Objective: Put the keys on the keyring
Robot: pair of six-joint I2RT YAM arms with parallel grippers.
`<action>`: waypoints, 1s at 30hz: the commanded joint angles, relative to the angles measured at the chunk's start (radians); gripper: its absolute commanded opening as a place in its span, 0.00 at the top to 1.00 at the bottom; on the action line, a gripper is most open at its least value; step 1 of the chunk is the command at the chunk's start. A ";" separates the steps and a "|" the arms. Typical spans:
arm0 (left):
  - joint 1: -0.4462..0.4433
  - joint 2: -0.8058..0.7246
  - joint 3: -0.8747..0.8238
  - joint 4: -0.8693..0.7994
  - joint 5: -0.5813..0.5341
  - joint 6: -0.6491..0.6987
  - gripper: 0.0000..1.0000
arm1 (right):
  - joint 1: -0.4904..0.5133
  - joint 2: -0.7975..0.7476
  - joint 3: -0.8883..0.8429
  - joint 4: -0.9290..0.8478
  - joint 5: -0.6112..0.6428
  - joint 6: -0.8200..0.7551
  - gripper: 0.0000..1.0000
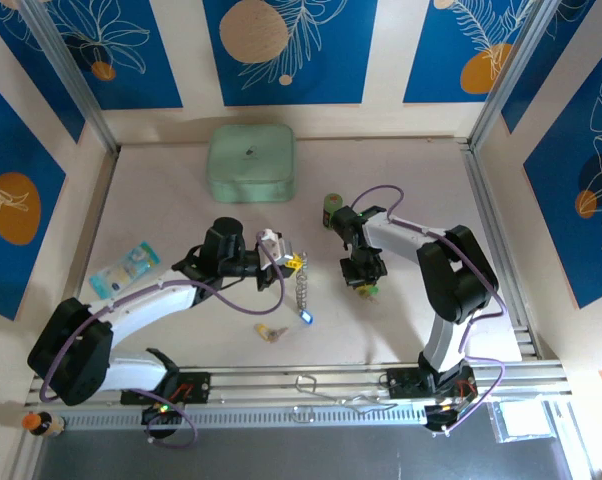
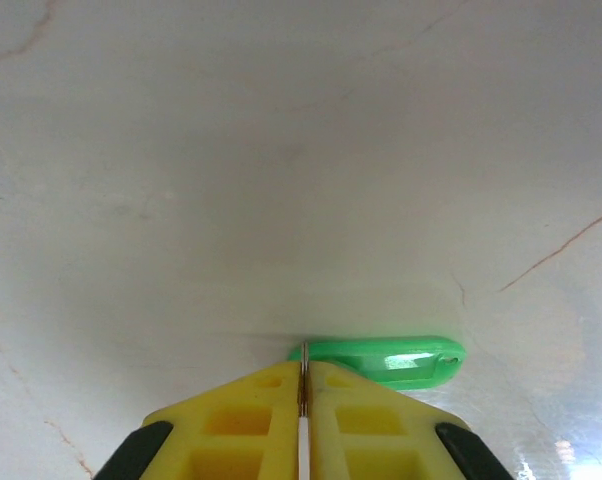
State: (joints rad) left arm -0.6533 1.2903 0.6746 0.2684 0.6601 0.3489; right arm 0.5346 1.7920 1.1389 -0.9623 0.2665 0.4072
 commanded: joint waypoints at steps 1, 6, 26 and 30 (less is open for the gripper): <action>-0.009 -0.020 0.002 0.002 0.012 0.023 1.00 | -0.002 0.021 0.016 -0.027 0.000 -0.005 0.88; -0.009 -0.021 0.001 0.002 0.012 0.023 1.00 | -0.002 0.021 0.015 -0.027 0.000 -0.005 0.90; -0.035 0.005 -0.044 0.196 -0.003 -0.186 1.00 | 0.002 -0.563 -0.225 0.287 -0.186 -0.075 1.00; -0.061 0.020 -0.040 0.201 -0.035 -0.222 1.00 | 0.004 -0.706 -0.294 0.383 -0.304 -0.100 1.00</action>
State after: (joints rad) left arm -0.6933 1.3006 0.6346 0.3862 0.6380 0.1921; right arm 0.5346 1.1465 0.8848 -0.6769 0.0891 0.3412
